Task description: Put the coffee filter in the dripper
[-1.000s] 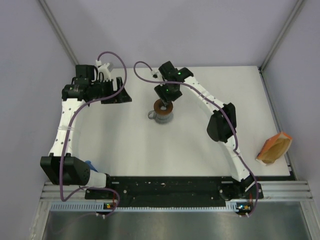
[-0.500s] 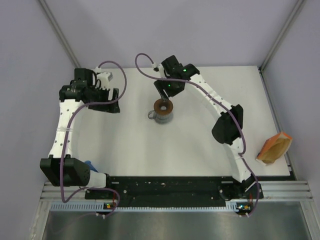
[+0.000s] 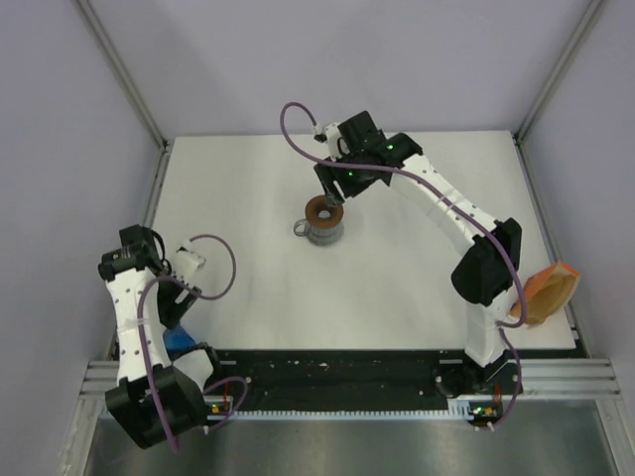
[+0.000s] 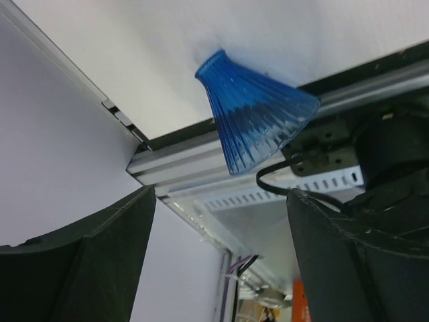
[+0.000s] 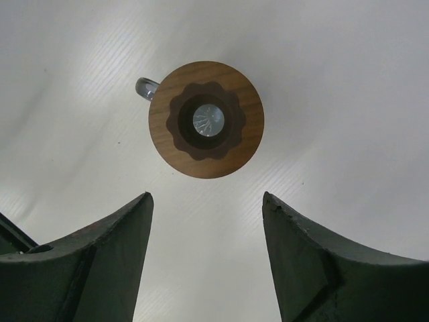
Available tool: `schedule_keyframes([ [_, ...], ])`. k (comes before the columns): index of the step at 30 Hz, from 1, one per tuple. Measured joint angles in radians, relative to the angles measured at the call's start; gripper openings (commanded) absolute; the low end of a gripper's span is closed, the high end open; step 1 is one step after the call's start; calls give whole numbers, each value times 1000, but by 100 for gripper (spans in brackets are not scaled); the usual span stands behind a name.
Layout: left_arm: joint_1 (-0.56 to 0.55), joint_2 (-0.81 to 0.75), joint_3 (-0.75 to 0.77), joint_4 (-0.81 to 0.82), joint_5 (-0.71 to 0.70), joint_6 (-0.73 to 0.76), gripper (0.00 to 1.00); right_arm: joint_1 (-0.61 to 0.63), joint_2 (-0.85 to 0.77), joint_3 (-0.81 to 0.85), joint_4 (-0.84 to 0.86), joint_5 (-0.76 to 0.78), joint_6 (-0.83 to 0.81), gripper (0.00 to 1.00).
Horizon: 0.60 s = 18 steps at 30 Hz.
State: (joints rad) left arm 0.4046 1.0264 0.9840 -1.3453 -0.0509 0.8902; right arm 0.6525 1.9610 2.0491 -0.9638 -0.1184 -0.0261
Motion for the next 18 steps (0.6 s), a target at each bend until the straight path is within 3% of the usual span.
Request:
schedule_keyframes([
  [12,5,-34,-245,89,-179,134,73,0,-38,-125,38,-20,-18,67],
  [14,5,-35,-277,147,-190,137,61,0,-48,-125,45,-24,-19,67],
  [16,6,-35,-301,196,-197,140,32,0,-55,-125,48,-28,-20,67],
  [18,6,-35,-326,246,-196,143,10,0,-60,-125,53,-31,-23,67],
])
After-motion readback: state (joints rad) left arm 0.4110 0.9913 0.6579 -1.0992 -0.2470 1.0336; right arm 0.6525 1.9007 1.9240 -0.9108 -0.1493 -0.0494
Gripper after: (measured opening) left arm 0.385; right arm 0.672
